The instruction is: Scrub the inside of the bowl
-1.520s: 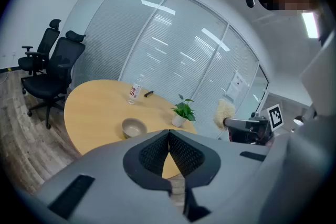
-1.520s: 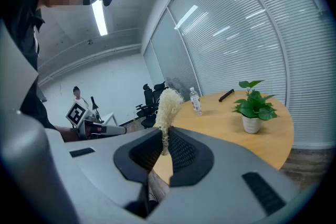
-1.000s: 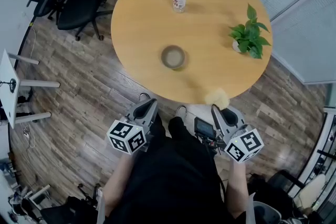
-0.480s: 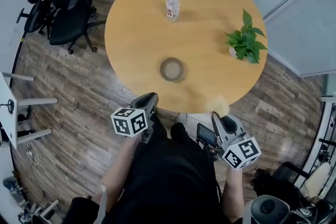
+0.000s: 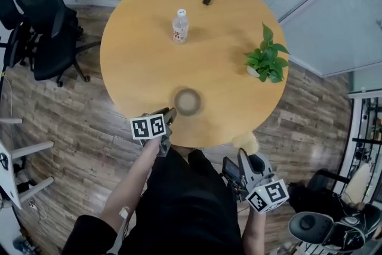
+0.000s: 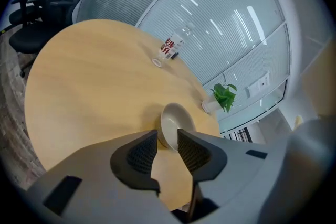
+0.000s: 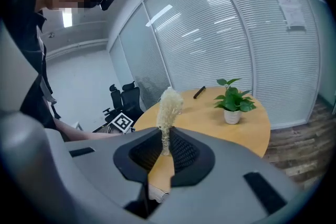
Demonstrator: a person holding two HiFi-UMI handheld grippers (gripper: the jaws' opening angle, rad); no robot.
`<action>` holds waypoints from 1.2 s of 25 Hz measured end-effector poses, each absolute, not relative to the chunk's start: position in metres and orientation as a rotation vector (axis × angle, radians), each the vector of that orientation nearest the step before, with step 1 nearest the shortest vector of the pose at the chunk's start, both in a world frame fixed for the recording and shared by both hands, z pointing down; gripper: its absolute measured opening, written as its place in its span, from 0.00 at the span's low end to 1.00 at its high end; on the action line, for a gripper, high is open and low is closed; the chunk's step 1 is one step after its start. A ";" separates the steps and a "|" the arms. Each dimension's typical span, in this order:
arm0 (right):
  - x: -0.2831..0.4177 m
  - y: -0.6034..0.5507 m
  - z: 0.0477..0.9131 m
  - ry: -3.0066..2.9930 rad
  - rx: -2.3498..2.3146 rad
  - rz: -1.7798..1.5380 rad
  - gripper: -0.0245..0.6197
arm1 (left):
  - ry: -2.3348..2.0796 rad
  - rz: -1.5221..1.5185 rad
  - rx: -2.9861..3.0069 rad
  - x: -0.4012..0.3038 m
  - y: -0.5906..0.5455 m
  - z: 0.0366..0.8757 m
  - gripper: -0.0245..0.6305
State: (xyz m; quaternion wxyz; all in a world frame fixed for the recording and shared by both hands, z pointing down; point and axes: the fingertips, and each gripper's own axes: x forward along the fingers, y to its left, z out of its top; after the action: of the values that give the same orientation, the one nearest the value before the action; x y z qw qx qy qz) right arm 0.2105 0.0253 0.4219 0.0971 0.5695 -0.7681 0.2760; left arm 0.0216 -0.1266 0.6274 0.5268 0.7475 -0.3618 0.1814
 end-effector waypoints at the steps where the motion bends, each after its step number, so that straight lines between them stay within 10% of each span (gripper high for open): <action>1: 0.207 0.024 0.421 -2.258 1.704 0.818 0.10 | -0.850 0.449 1.779 0.022 -0.131 0.634 0.22; 30: 0.202 0.043 0.424 -2.159 1.866 0.815 0.10 | -0.762 0.556 1.729 0.041 -0.134 0.656 0.07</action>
State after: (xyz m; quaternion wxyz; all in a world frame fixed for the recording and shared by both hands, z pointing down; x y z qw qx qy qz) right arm 0.2017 0.0431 0.4236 0.0867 0.6264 -0.7247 0.2736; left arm 0.0413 -0.1338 0.6558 0.5530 0.7314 -0.3222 0.2353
